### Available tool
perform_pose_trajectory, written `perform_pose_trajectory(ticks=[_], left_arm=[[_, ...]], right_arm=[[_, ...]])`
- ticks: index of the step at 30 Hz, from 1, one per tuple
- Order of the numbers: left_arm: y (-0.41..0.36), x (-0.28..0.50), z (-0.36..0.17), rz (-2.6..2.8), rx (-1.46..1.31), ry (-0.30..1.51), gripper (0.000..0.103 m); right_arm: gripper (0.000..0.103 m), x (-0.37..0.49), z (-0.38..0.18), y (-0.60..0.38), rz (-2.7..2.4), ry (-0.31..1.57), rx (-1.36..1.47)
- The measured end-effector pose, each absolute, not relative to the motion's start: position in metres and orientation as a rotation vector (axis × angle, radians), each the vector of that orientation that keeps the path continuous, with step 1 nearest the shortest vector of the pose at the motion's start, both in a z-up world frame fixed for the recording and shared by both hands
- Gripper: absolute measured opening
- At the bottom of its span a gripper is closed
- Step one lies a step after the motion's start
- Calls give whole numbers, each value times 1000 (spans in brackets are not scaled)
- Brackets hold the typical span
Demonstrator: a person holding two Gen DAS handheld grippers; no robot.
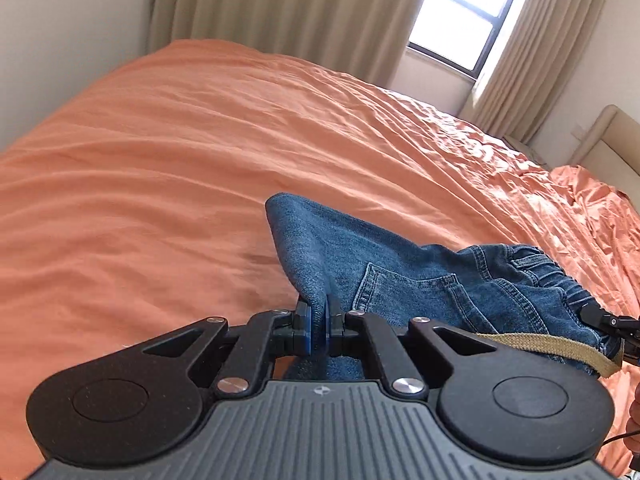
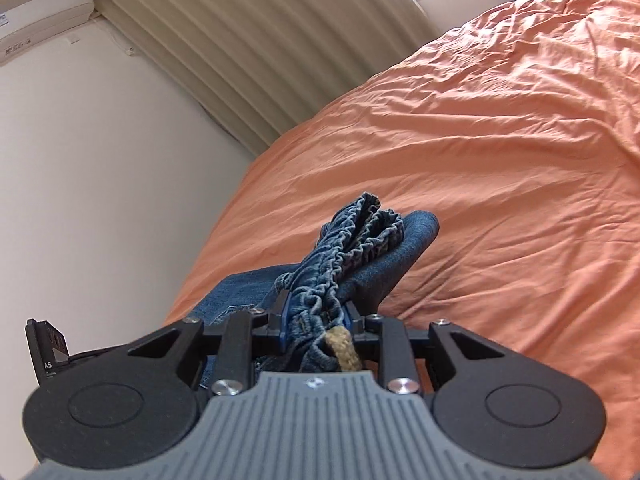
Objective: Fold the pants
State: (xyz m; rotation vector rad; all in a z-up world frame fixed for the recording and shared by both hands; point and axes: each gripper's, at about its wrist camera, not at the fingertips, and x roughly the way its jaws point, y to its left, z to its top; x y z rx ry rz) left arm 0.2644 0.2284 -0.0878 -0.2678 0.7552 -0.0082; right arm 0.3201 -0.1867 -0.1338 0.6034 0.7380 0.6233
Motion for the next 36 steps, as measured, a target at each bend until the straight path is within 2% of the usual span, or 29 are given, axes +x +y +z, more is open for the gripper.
perform_pose_trajectory(ticks=[7, 13, 18, 23, 30, 36], left_arm=[[295, 271, -78, 124, -205, 724, 6], [325, 280, -138, 178, -232, 799, 6], [336, 281, -171, 175, -282, 793, 6], [338, 280, -178, 161, -267, 810, 9], [346, 267, -169, 191, -255, 843, 22], [349, 233, -167, 220, -248, 898, 28]], right_arm=[[20, 330, -150, -94, 702, 718, 579], [20, 323, -204, -64, 659, 819, 532], [21, 330, -235, -72, 624, 890, 569], [27, 331, -245, -69, 602, 917, 559], [38, 340, -230, -56, 562, 948, 418], [46, 337, -213, -48, 516, 957, 348]])
